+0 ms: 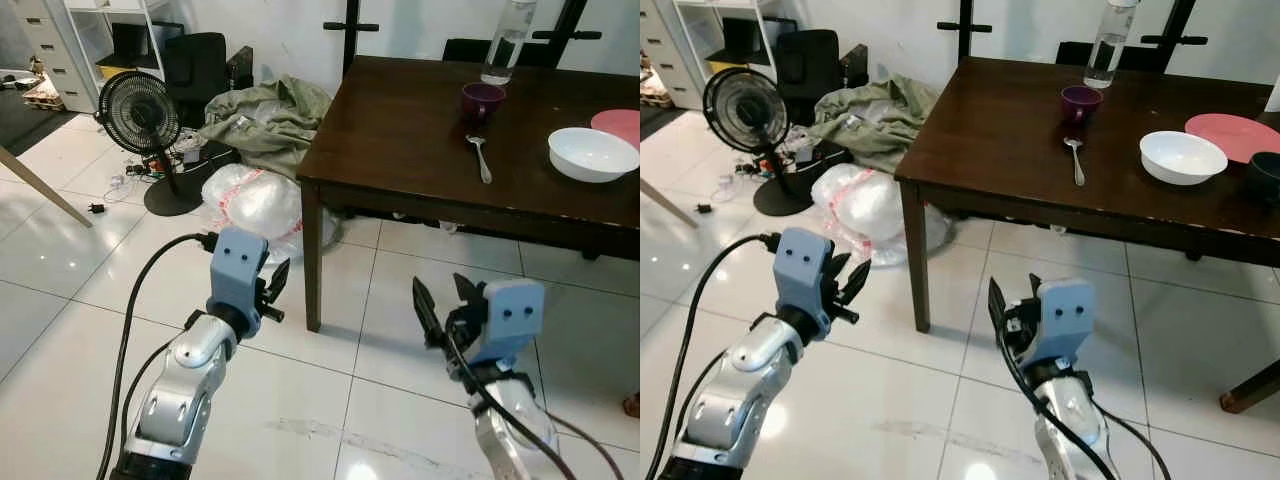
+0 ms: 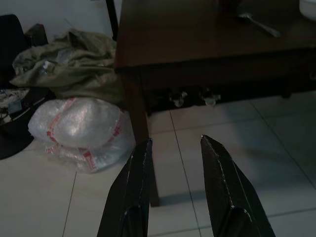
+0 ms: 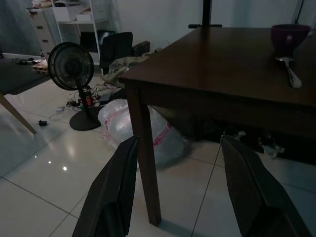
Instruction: Setting the table
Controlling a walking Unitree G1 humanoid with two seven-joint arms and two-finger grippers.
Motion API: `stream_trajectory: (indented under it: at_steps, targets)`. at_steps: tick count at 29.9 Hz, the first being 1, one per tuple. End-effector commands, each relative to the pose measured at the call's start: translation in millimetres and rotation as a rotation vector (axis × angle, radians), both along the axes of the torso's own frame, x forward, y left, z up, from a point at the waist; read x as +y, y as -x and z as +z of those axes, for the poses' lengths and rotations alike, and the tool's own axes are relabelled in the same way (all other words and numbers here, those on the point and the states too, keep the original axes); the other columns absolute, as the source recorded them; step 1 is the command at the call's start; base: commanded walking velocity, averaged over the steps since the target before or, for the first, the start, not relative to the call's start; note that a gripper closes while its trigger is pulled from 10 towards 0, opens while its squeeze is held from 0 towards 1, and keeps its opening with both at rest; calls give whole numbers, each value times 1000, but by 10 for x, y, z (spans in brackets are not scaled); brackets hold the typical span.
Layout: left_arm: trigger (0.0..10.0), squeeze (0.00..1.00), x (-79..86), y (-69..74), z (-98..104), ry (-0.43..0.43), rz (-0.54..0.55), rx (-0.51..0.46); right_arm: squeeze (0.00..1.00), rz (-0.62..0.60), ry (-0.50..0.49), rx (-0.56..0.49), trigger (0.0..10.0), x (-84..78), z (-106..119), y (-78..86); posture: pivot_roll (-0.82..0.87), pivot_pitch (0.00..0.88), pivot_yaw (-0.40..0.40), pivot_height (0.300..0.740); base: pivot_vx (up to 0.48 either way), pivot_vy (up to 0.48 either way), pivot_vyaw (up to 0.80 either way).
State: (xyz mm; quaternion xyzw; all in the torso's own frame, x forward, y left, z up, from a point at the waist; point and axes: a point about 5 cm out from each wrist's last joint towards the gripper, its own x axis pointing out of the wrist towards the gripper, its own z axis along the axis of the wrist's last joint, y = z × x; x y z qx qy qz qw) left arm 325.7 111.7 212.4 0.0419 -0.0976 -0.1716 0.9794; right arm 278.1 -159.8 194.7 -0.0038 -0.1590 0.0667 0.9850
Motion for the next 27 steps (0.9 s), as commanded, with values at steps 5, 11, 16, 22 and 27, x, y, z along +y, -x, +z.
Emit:
stream_trajectory:
  at_steps: [5, 11, 16, 22, 27]
  targets:
    - [10000, 0, 33, 10, -28, 10, 22, 15, 0, -6, 1, 22, 10000, -45, -25, 21, -109, 206, 129, 740, 0, 0, 0]
    - [10000, 0, 82, 36, -72, 1, 56, 24, 0, -13, -11, 37, 10000, -58, -47, -8, -93, 194, 118, 740, 0, 0, 0]
    - [10000, 0, 113, 54, -89, -14, 75, 22, 0, -11, -30, 45, 10000, -52, -52, -38, -69, 185, 115, 740, 0, 0, 0]
    - [10000, 0, 197, 98, -183, -41, 133, 37, 0, -32, -77, 63, 10000, -41, -109, -86, -10, 154, 118, 740, 0, 0, 0]
    - [10000, 0, 249, 115, -232, -56, 170, 38, 0, -30, -78, 57, 10000, -5, -95, -134, 13, 119, 106, 740, 0, 0, 0]
